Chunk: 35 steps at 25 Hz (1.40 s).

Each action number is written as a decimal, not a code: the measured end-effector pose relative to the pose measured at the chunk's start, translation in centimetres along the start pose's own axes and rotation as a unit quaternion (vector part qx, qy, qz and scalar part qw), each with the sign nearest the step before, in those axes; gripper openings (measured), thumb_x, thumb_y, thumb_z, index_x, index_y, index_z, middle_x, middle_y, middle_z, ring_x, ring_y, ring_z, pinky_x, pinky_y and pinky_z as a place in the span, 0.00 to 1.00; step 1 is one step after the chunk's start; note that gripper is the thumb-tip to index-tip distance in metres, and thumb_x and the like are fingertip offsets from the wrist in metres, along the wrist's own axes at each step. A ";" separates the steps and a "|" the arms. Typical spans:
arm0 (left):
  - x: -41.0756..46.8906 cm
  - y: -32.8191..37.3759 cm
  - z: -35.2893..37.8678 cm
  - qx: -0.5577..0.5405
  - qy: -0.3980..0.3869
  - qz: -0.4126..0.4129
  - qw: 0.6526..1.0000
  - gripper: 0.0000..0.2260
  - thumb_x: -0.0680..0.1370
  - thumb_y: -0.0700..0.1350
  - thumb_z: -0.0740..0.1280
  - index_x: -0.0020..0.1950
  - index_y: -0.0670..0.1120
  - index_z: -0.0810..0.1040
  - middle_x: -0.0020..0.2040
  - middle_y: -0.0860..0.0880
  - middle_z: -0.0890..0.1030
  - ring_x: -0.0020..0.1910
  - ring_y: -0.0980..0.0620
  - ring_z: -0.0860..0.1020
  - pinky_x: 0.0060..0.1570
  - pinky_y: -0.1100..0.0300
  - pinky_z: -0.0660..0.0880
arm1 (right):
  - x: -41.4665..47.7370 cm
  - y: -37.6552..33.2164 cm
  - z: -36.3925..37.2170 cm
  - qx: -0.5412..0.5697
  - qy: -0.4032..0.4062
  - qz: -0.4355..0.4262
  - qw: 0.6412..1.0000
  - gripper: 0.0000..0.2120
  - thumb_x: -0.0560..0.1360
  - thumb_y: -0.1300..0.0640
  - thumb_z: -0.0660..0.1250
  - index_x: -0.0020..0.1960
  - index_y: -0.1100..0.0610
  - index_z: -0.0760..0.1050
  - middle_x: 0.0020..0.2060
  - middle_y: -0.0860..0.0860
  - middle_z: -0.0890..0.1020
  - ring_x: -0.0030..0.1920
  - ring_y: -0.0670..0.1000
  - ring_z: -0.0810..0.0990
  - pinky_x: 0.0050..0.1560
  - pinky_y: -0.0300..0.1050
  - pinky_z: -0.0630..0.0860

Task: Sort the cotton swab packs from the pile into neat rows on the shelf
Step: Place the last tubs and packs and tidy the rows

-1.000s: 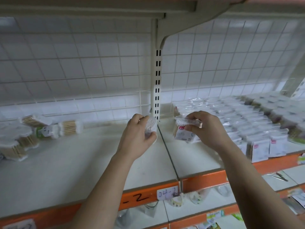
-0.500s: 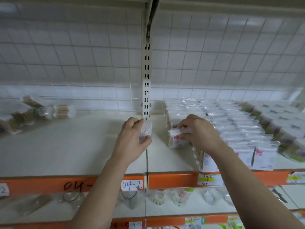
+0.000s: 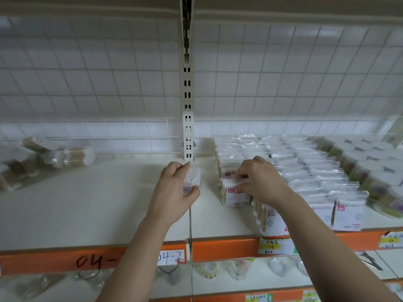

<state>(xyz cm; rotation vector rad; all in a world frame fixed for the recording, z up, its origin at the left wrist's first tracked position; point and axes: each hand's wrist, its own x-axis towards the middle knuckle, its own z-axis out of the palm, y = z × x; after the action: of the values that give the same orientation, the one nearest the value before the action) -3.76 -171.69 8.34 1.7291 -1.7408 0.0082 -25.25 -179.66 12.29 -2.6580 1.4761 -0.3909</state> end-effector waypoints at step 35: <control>4.8 32.1 13.0 -0.148 0.032 0.140 0.979 0.24 0.73 0.52 0.69 0.67 0.44 0.74 0.57 0.52 0.72 0.52 0.51 0.75 0.56 0.60 0.72 | -18.7 27.8 -11.0 0.052 0.217 0.102 0.969 0.08 0.73 0.58 0.68 0.52 0.54 0.80 0.45 0.50 0.80 0.47 0.51 0.77 0.45 0.42 0.71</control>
<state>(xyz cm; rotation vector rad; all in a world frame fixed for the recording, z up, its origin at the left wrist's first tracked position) -37.55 -177.95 14.69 1.2514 -1.8201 -0.0675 -60.44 -178.16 14.21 -2.4046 1.7595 -1.0520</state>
